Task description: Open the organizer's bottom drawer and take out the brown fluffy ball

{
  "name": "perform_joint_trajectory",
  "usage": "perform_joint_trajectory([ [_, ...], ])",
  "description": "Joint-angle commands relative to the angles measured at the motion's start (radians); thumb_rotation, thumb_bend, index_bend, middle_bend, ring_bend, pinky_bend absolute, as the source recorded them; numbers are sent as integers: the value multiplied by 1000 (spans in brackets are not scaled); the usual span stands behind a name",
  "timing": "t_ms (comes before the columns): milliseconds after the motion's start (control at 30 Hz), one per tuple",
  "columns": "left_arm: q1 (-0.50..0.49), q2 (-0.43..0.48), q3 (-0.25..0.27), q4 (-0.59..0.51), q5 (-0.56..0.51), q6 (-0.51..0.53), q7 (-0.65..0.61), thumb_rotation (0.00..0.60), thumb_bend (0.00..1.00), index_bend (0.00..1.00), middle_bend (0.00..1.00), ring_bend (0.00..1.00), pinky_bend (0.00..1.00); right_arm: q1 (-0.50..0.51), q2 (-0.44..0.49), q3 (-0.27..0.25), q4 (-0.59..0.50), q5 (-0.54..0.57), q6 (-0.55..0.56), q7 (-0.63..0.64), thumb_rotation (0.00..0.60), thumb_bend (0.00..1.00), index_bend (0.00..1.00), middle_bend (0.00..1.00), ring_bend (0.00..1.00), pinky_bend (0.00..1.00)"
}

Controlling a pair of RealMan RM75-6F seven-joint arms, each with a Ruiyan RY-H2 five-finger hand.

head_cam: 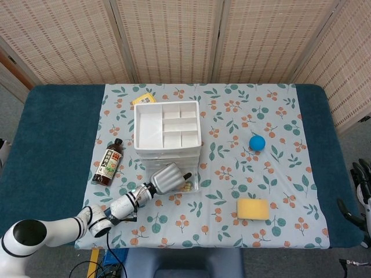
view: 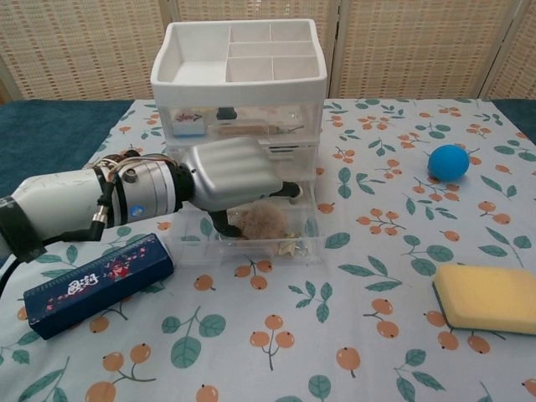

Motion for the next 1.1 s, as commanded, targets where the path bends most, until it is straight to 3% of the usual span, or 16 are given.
perform_joint_trajectory([
  [33,-6,-10,-4,11,-8,-12,11,600,172,244,959,1000,1000,0,-1,0,1,2,-2,1,600,317,0,39,7,68],
  [1100,-24,-60,-11,70,-65,-73,107,600,172,410,962,1000,1000,0,-10,3,23,21,-14,19,600,317,0,44,7,68],
])
